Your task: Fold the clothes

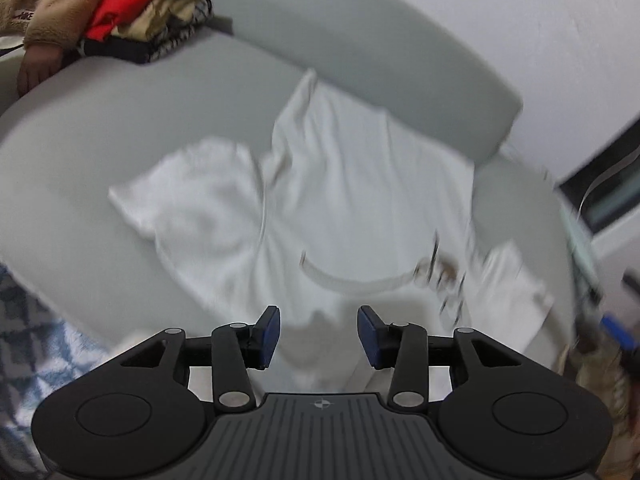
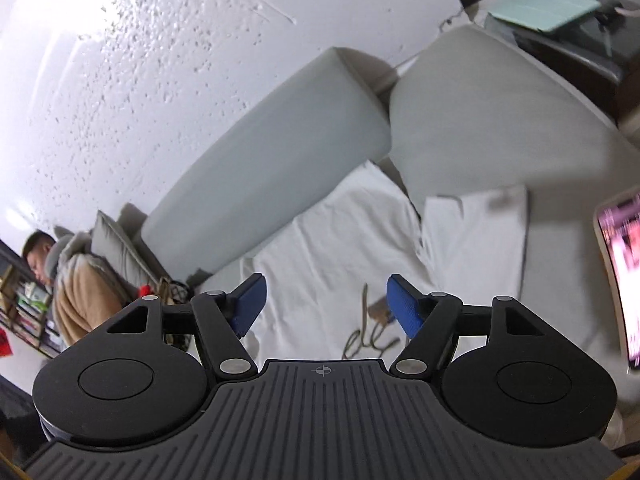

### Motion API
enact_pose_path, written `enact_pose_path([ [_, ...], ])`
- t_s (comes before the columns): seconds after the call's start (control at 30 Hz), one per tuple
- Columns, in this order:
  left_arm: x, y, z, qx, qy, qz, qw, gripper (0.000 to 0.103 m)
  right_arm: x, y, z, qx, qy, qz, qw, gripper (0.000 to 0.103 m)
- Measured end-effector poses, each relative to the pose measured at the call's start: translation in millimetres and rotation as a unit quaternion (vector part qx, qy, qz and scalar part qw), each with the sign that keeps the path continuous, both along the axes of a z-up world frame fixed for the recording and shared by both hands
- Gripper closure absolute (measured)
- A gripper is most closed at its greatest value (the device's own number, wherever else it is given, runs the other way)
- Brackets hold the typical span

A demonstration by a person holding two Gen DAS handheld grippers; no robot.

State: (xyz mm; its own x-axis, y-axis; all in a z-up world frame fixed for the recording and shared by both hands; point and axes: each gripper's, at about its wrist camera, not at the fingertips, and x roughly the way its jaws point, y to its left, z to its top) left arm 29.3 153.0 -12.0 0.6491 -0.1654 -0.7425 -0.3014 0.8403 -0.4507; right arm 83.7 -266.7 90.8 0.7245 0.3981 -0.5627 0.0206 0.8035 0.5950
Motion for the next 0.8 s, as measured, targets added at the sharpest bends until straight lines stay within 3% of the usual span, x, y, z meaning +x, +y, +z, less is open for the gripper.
enact_pose_path([
  [0.17, 55, 32, 34, 0.000, -0.045, -0.013, 0.9989, 0.060, 61, 13, 8, -0.025, 0.025, 0.021, 0.999, 0.027],
  [0.27, 102, 46, 30, 0.005, -0.028, -0.013, 0.9995, 0.060, 112, 19, -7, -0.021, 0.047, 0.021, 0.998, 0.026],
  [0.43, 187, 77, -21, 0.002, -0.002, -0.022, 0.9997, 0.056, 213, 27, -76, -0.034, 0.102, 0.014, 0.994, 0.022],
  [0.5, 221, 86, -51, 0.017, 0.017, -0.013, 0.9996, 0.056, 252, 25, -110, -0.034, 0.115, 0.010, 0.993, 0.037],
  [0.57, 250, 93, -78, 0.038, 0.025, -0.003, 0.9990, 0.056, 284, 21, -132, -0.046, 0.098, -0.005, 0.994, 0.047],
  [0.67, 275, 104, -104, 0.073, -0.002, 0.016, 0.9972, 0.056, 328, 16, -155, -0.069, 0.065, -0.012, 0.995, 0.047],
  [0.73, 286, 113, -113, 0.071, -0.017, 0.021, 0.9971, 0.056, 359, 12, -174, -0.047, 0.081, 0.001, 0.996, 0.047],
  [0.8, 293, 117, -121, 0.063, -0.028, 0.021, 0.9974, 0.057, 387, 9, -196, 0.005, 0.117, 0.025, 0.993, 0.047],
])
